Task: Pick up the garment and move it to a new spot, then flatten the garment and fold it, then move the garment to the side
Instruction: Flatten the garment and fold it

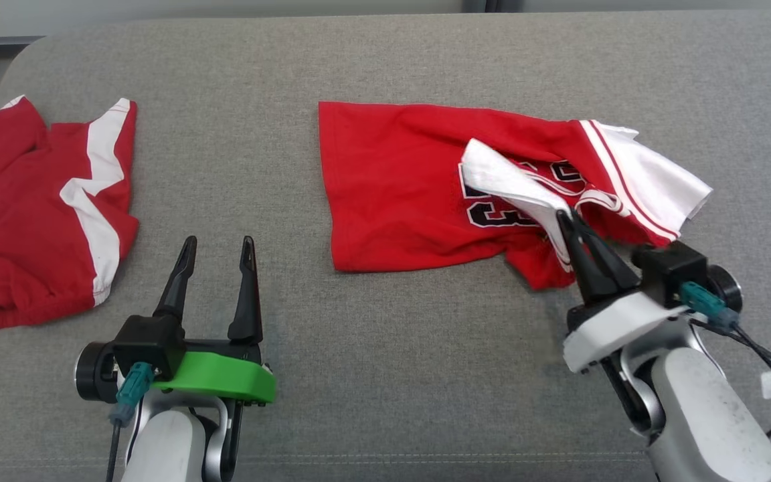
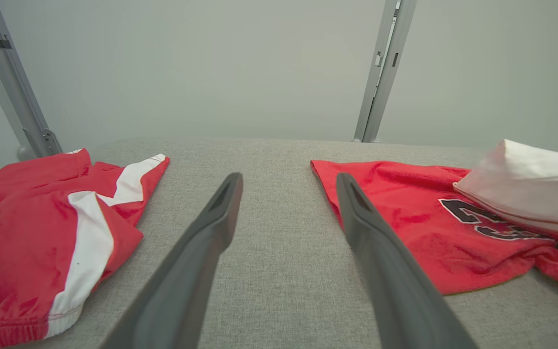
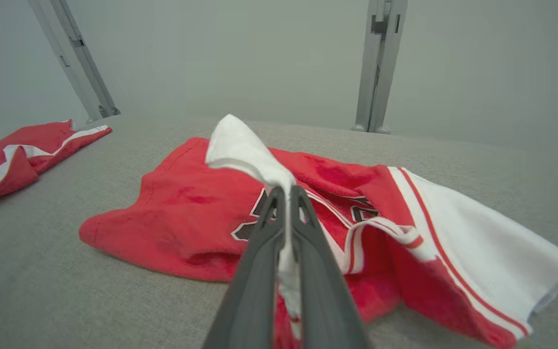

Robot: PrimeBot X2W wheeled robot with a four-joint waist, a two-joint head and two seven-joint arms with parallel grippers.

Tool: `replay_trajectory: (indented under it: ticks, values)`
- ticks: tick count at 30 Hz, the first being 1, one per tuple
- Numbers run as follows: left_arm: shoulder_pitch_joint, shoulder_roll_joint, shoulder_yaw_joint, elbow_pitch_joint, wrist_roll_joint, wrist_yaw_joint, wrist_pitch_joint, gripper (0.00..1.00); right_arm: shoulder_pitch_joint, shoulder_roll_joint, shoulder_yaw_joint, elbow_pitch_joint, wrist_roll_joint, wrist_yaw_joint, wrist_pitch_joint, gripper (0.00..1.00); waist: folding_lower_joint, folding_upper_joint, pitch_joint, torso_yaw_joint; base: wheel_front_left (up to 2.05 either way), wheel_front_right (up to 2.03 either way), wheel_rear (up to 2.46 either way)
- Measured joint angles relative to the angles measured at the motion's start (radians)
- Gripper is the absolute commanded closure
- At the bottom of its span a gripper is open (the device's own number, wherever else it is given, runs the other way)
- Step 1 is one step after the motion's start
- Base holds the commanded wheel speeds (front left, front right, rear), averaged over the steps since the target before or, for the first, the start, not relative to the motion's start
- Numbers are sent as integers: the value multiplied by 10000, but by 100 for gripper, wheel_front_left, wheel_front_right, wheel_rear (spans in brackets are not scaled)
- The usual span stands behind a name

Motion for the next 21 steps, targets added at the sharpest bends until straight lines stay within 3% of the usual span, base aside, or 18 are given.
replay_trajectory:
  ticks: [5,10,19,20,21]
  values:
    - [95,0,48,42,84,-73,0,0,1107,518,-1985,-1064,173,0,-48,100,0,0,-123,-219,0,0,0]
    - [178,10,79,82,163,-138,0,0,1731,775,-3641,-1168,669,-2,-234,100,0,0,-264,-383,0,0,0]
    - [189,36,54,192,253,-240,0,0,1896,844,-4552,1126,2002,-2,-723,99,0,0,-458,-511,0,0,0]
    - [193,38,48,196,272,-247,-2,0,1893,844,-4617,1455,2002,-2,-763,24,0,0,-481,-505,0,0,0]
    - [198,44,52,196,299,-247,0,0,1881,849,-4673,1693,2023,-2,-838,0,0,0,-499,-495,0,0,0]
